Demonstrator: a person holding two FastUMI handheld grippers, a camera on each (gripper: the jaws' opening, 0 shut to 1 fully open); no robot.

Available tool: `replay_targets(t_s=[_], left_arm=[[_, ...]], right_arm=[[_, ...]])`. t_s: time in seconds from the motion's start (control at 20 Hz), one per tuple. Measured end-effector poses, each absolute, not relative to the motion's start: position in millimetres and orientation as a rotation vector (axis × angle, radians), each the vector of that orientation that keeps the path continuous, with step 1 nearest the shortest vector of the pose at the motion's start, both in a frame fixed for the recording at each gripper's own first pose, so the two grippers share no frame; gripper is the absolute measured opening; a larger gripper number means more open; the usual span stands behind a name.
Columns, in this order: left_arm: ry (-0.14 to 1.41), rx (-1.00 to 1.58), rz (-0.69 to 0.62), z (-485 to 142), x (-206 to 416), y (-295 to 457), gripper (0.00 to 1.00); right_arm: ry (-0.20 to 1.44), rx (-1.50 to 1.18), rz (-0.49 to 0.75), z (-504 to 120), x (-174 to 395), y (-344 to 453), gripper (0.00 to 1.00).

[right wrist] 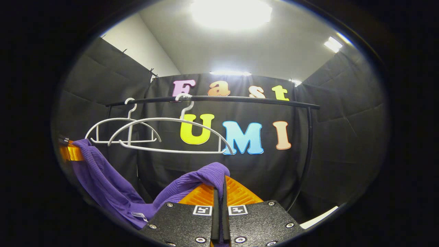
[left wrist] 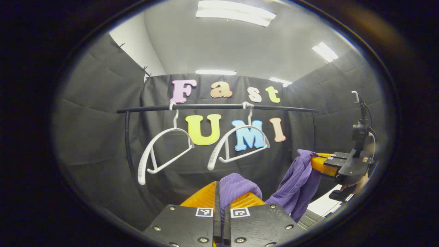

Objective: Grasp the clothes on the hanger with both hands and then place them into the laundry hamper below.

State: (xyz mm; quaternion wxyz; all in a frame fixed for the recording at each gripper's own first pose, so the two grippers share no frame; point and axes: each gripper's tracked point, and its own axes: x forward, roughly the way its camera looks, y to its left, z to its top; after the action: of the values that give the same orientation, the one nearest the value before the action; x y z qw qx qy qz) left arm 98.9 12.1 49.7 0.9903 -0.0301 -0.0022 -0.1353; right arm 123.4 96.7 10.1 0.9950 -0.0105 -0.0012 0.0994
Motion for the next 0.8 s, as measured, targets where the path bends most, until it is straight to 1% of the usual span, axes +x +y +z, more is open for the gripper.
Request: replay_targets(t_s=[0.2,0.4,0.5,0.55,0.6,0.75,0.8], left_arm=[[0.019,-0.086,-0.323,30.8,82.9,-19.2,0.03],[0.065,-0.112,-0.362,0.1,66.3,-49.0,0.03],[0.100,-0.131,-0.368,-20.7,58.6,-59.8,0.03],[0.118,-0.130,-0.366,-33.0,57.8,-61.5,0.08],[0.136,-0.128,-0.362,-46.0,56.9,-63.9,0.04],[0.197,-0.138,-0.358,-89.9,53.7,-70.4,0.04],[0.223,-0.140,-0.357,-106.5,51.3,-71.9,0.08]], right_arm=[[0.032,-0.022,0.225,-5.7,92.4,107.5,0.03],[0.097,-0.022,0.253,-40.0,67.6,115.1,0.03],[0.147,-0.017,0.268,-64.1,58.2,118.9,0.03],[0.172,-0.018,0.270,-76.3,54.4,118.9,0.03],[0.194,-0.020,0.275,-89.3,50.3,119.9,0.03],[0.272,-0.031,0.282,-130.2,41.9,119.7,0.03],[0.300,-0.037,0.283,-143.6,37.3,120.3,0.03]])
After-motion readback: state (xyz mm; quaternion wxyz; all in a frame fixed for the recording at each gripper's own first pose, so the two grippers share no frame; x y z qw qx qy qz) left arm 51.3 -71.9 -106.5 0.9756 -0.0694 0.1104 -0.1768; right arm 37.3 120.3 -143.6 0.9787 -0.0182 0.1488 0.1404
